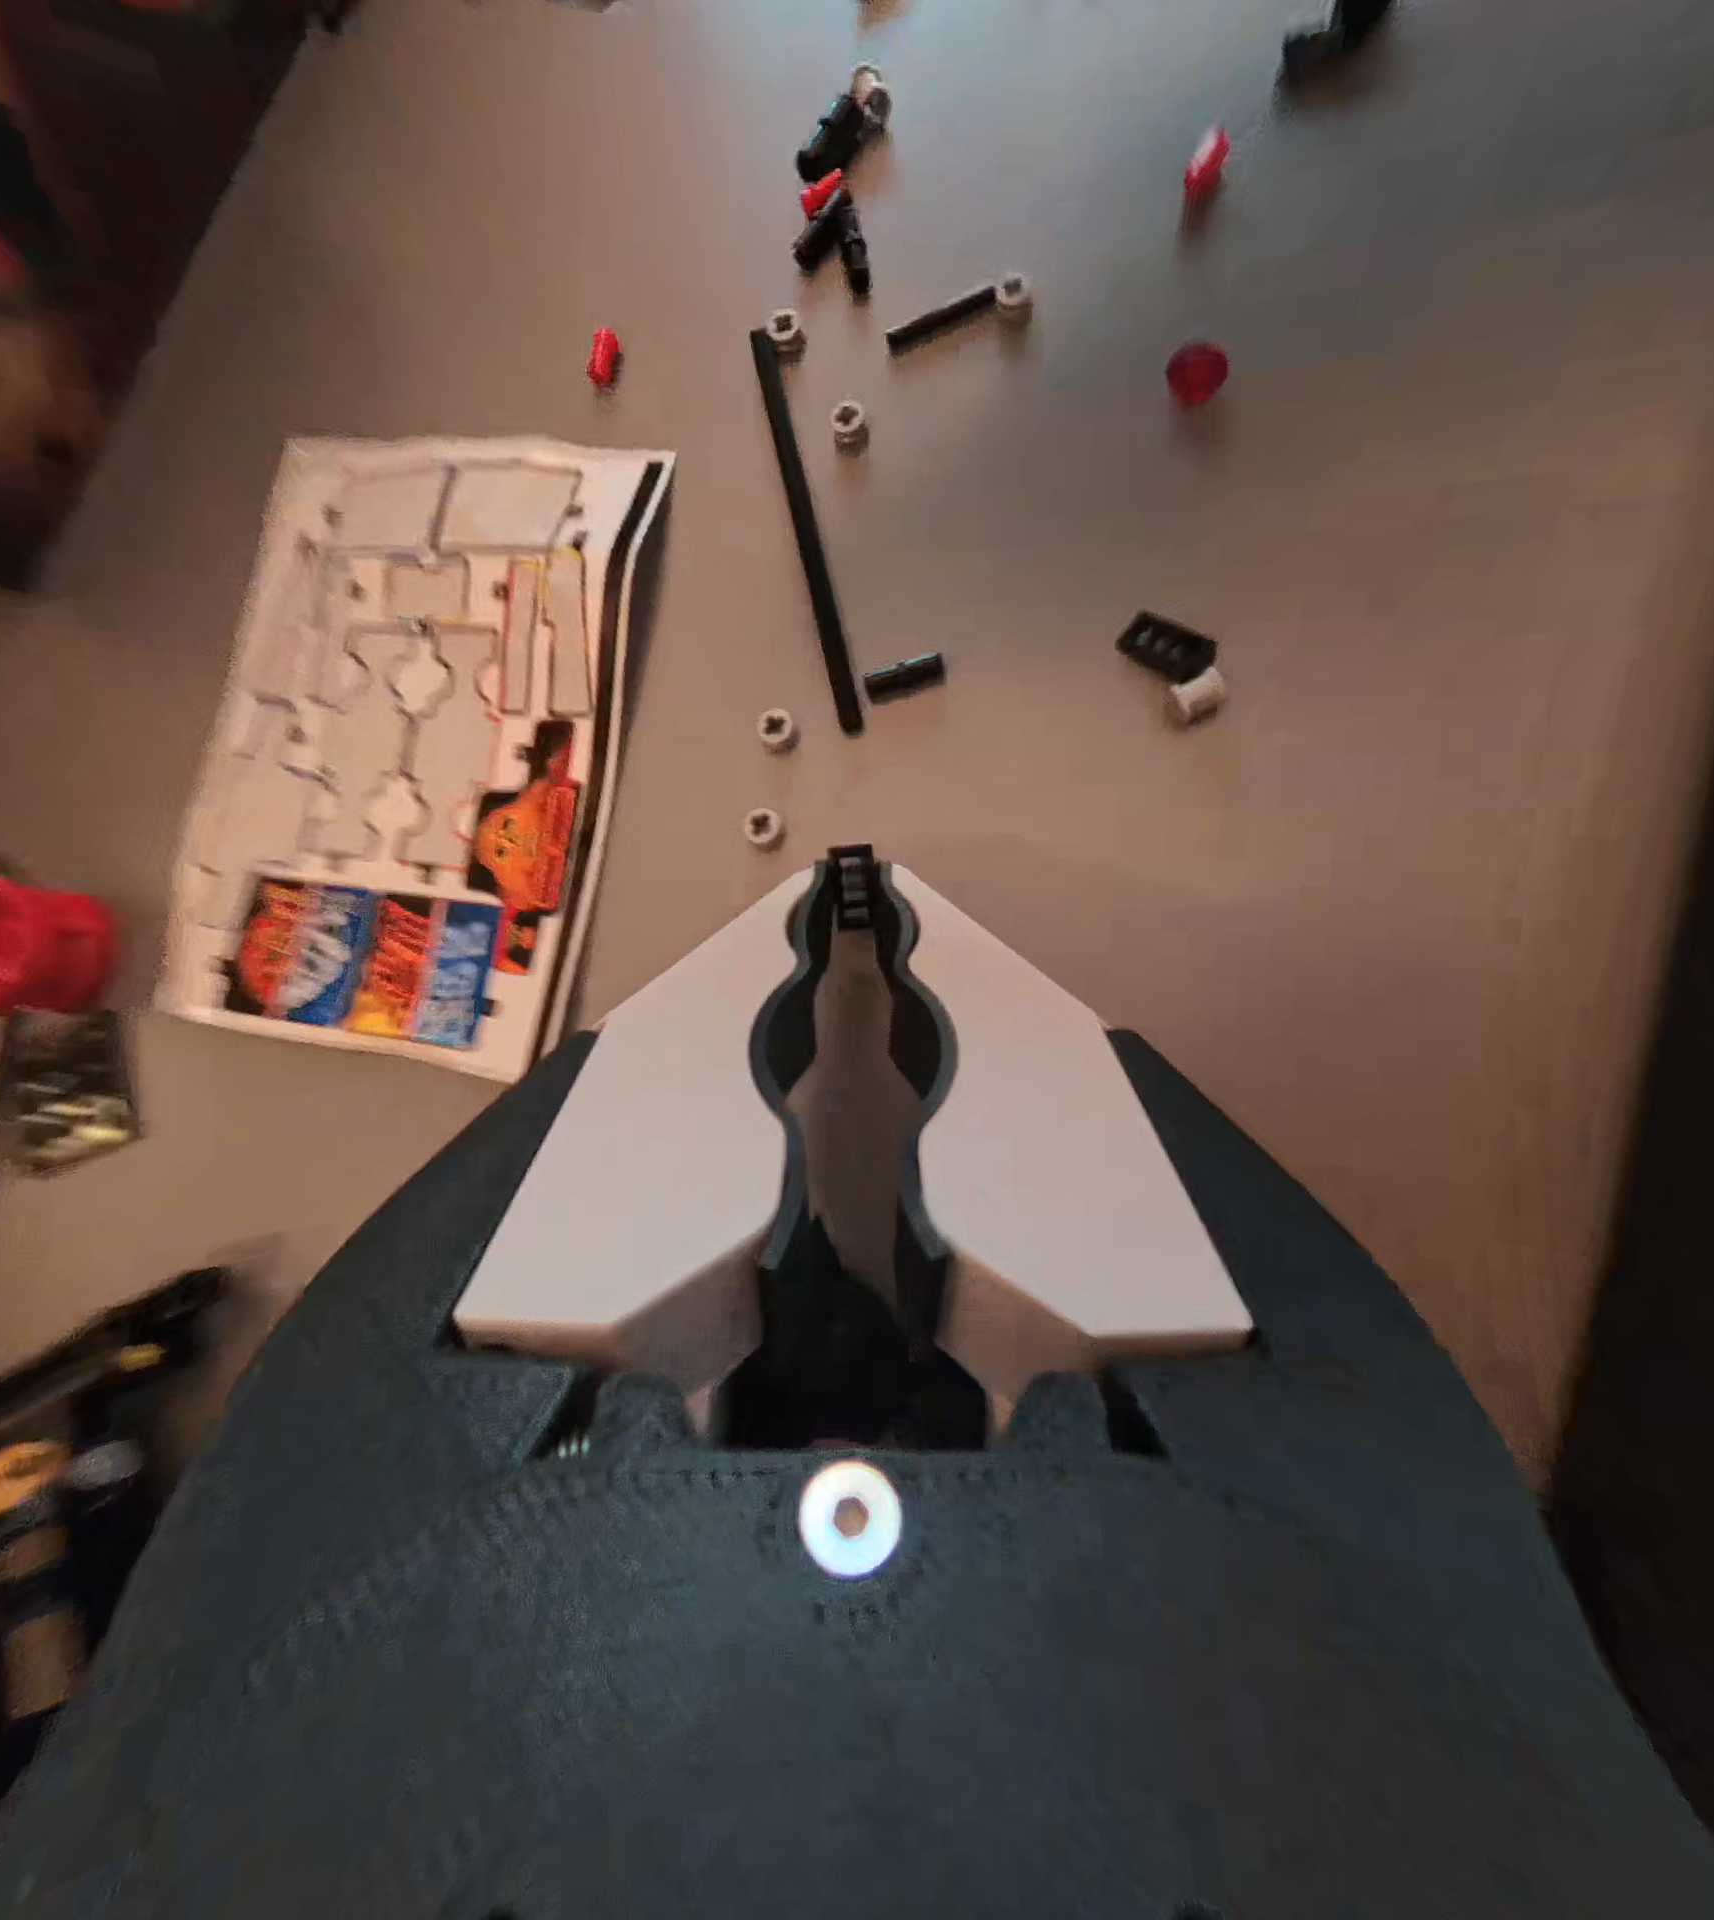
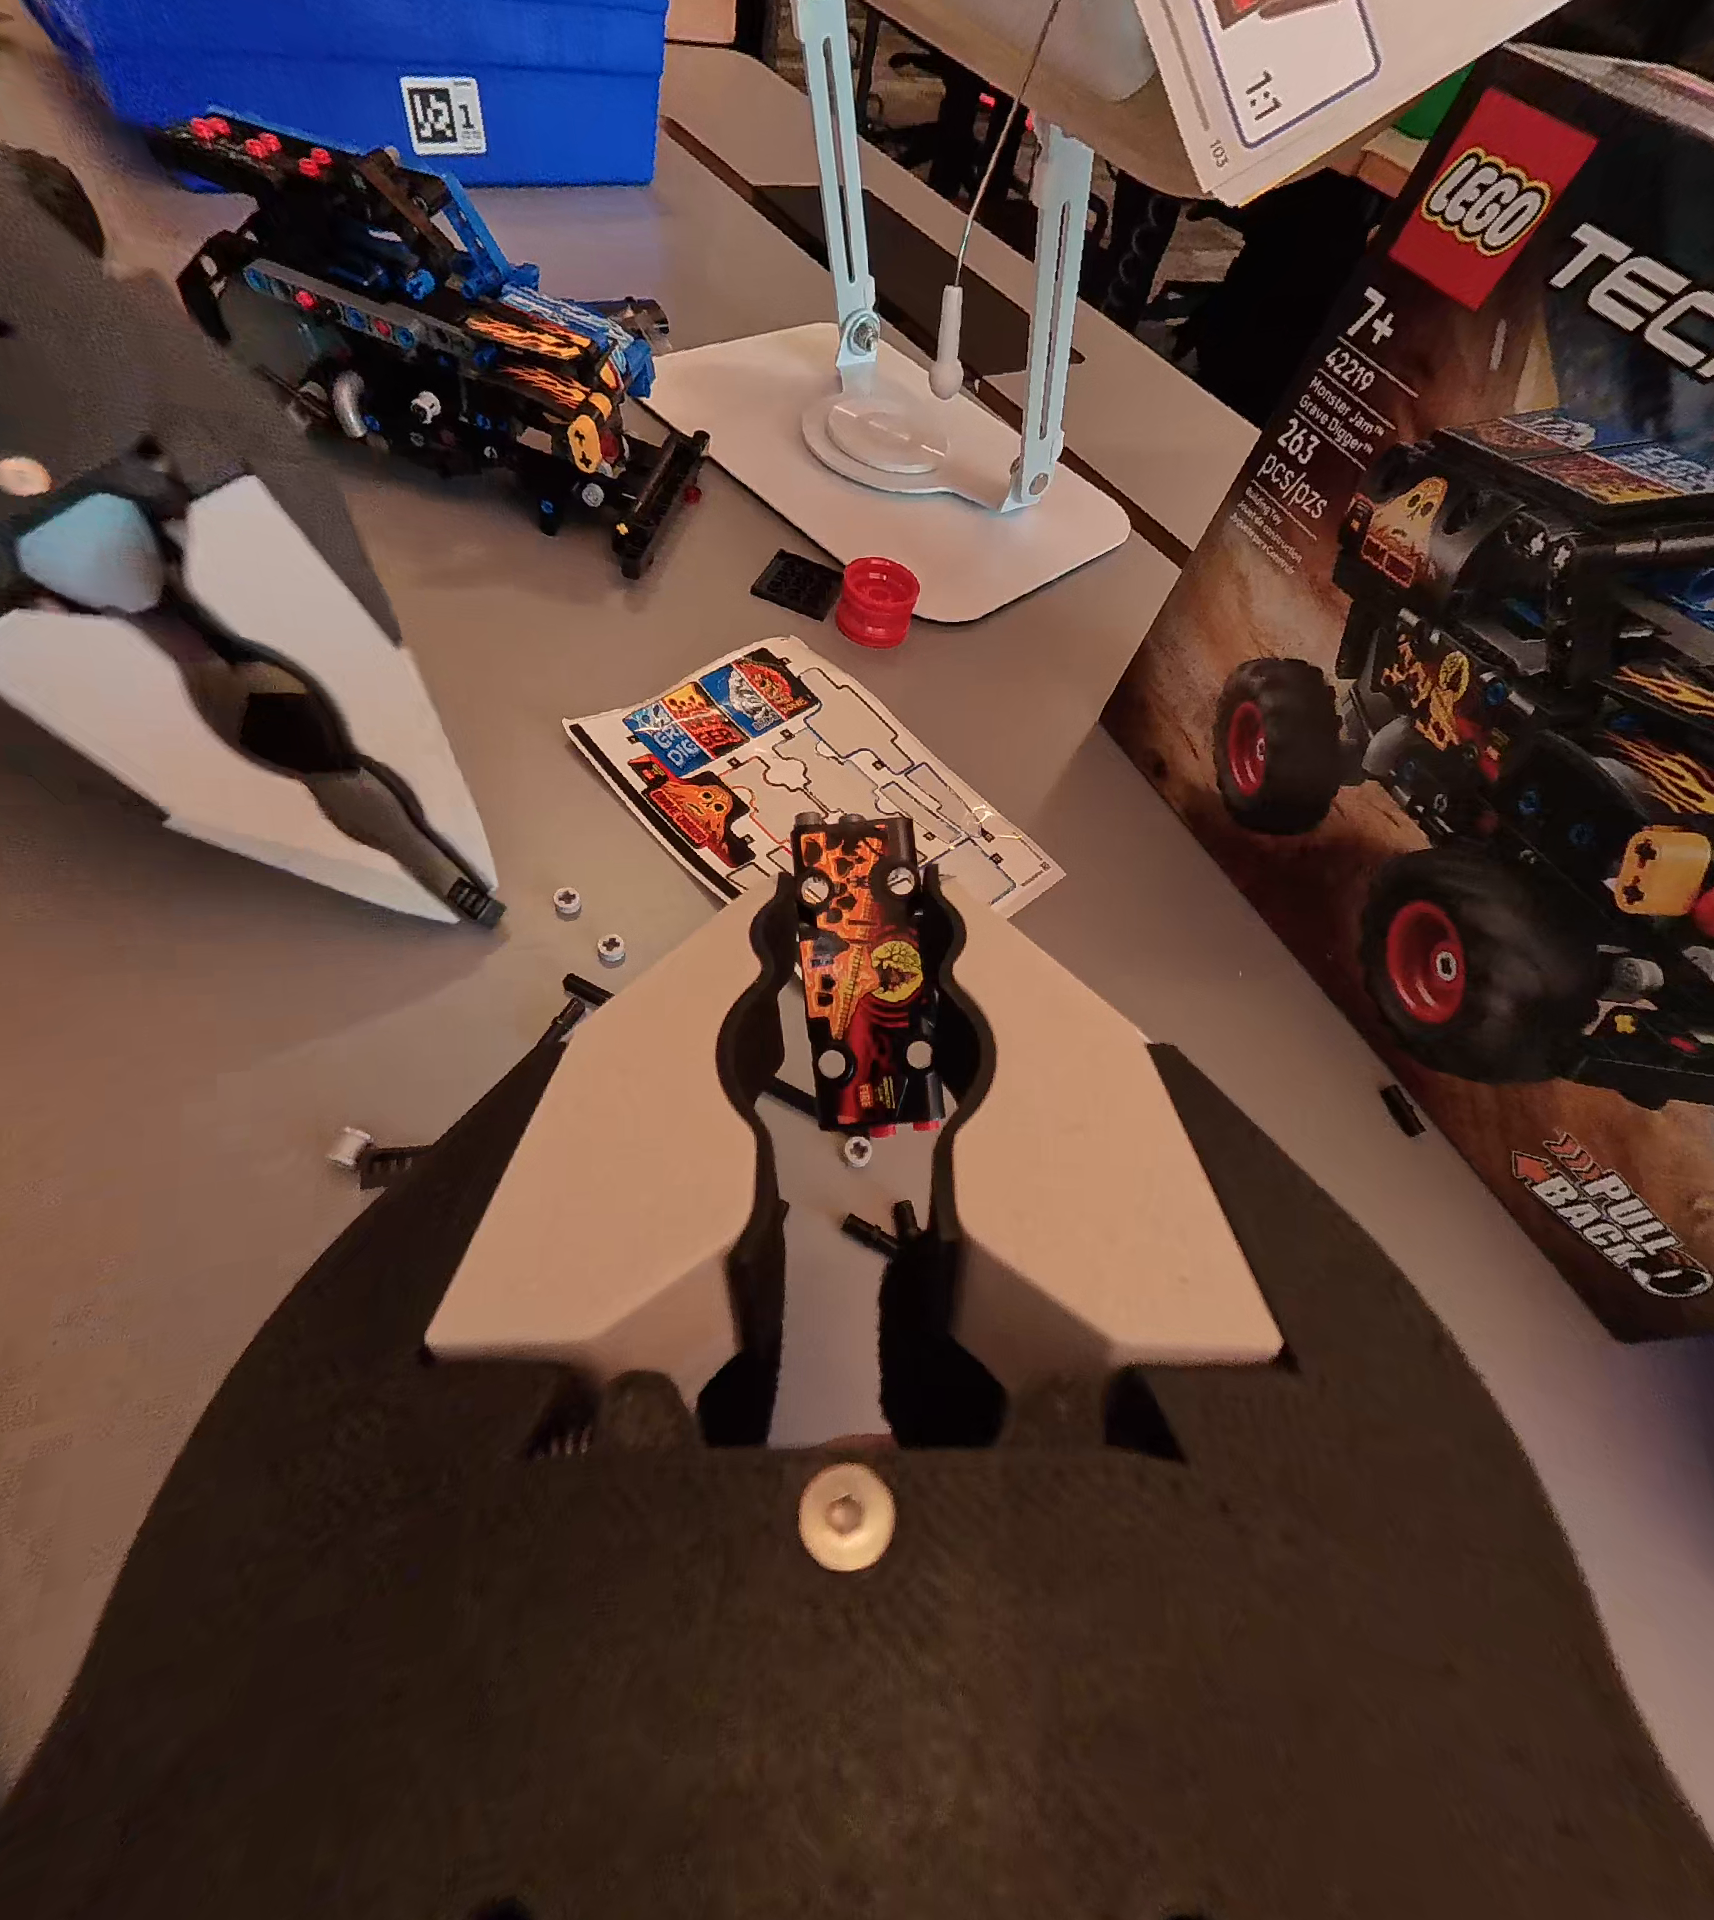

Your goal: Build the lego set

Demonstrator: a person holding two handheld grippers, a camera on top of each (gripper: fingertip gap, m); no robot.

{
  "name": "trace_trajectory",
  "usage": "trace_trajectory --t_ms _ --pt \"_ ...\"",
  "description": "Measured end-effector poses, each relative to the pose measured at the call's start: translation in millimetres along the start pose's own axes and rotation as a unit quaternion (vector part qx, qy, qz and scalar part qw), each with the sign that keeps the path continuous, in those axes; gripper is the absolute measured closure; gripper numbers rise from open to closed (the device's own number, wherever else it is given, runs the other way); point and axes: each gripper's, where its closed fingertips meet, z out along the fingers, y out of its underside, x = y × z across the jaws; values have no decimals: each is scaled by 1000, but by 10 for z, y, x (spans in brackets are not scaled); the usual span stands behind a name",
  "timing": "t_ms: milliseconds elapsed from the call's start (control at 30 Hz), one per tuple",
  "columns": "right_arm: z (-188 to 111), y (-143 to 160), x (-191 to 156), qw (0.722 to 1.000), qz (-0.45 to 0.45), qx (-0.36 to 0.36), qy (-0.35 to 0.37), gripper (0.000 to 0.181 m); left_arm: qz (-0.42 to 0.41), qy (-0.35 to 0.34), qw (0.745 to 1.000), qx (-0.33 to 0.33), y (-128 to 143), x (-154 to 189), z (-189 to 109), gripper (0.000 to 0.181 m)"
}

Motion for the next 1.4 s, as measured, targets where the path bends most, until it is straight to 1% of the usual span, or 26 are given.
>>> trace_trajectory --t_ms 33,100,167,367,433,567,633,667,733,867,967,1033,1100,1200,1267,1367,1400 --pt "1 0 -2 1000 -1 0 0 160 56 -24 998 -11 -1 14 -18 175" --pt "1 -2 -4 1000 -1 0 0 160 149 -83 984 -45 30 4 -19 174" --pt "-3 -7 -2 1000 -1 1 0 160 204 -93 974 -36 -10 125 5 174" --pt "-9 -7 6 1000 0 1 2 160 240 -79 967 -13 -27 322 -46 174" --pt "-7 -5 3 1000 0 0 1 160 235 -84 968 -6 -25 322 -62 171" --pt "-7 -2 6 1000 0 0 1 160 237 -47 970 11 -14 465 -104 171" --pt "-8 0 5 1000 1 0 0 160 219 -54 974 10 -9 406 -122 168" --pt "-5 3 1 1000 2 -1 -1 160 197 -58 979 13 -16 343 -135 164" --pt "4 18 -12 1000 2 -5 -5 160 150 -45 987 28 -46 270 -174 162" --pt "29 51 -41 1000 2 -13 -13 160 44 25 999 10 31 289 -101 161" --pt "31 61 -43 1000 3 -14 -14 160 -5 48 999 16 -1 297 -51 168" --pt "33 64 -54 1000 4 -14 -18 160 -12 58 998 15 6 326 -22 177" --pt "44 72 -87 999 2 -17 -27 161 -7 51 999 17 0 341 -19 178" --pt "75 108 -194 998 -5 -30 -51 160 11 -4 1000 3 60 214 -54 178" --pt "96 129 -312 996 -16 -40 -75 160 -4 -26 1000 -6 113 164 -94 178" --pt "133 179 -564 990 -38 -63 -123 161 -34 -18 999 -5 173 233 -141 177" --pt "143 195 -662 986 -47 -70 -141 160 -38 -4 999 -2 177 280 -167 170"
